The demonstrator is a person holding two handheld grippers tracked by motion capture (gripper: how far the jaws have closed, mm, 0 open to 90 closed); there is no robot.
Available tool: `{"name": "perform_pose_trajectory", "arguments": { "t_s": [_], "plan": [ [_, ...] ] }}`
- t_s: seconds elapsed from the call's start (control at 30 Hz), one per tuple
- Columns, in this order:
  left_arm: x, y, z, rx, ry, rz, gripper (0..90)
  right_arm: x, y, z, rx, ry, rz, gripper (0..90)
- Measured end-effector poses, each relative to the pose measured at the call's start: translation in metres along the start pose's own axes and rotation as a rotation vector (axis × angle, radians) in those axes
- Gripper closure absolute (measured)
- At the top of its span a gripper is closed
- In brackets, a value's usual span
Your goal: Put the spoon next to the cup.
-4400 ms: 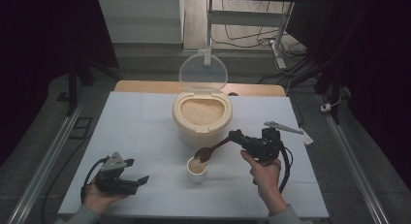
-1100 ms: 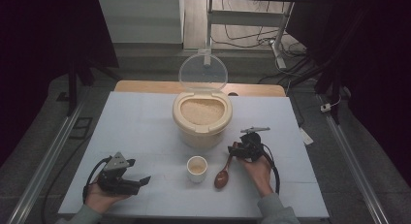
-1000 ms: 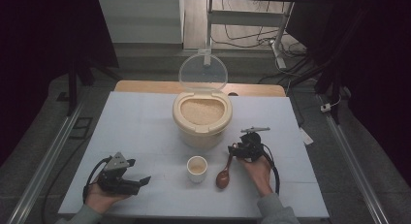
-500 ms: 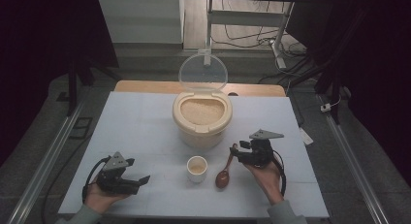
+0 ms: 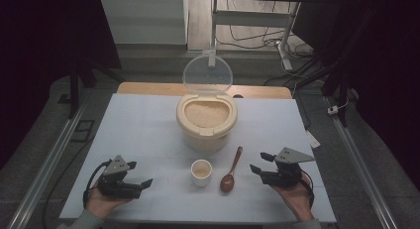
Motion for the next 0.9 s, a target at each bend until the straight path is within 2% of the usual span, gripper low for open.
{"name": "perform_pose_trajectory", "arguments": {
  "t_s": [0.1, 0.33, 0.4, 0.73, 0.9],
  "plan": [
    [0.0, -0.001, 0.0, 0.0, 0.0, 0.006, 12.6, 0.004, -0.005, 0.0, -0.015, -0.003, 0.013, 37.9],
    [-0.001, -0.003, -0.001, -0.002, 0.008, 0.018, 12.6, 0.014, -0.01, 0.001, 0.011, -0.034, -0.011, 37.1],
    [-0.001, -0.003, -0.001, -0.002, 0.008, 0.018, 12.6, 0.015, -0.011, 0.002, 0.009, -0.026, -0.011, 37.1],
    [-0.002, -0.003, 0.001, -0.004, 0.022, 0.026, 12.5, 0.016, -0.008, 0.0, 0.0, -0.043, -0.016, 37.1],
    [-0.002, -0.002, -0.001, -0.005, 0.023, 0.028, 12.5, 0.016, -0.008, 0.001, 0.001, -0.037, -0.018, 37.1]
  ]
}}
Point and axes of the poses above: each handheld gripper's, and its own axes: y roughly forward along the jaws, x roughly out of its underside, z roughly to its right, the point moved 8 cm from there along y, roughly forward along the jaws, and after that the axes turned 7 degrees about -y, right-handed, at the moved point
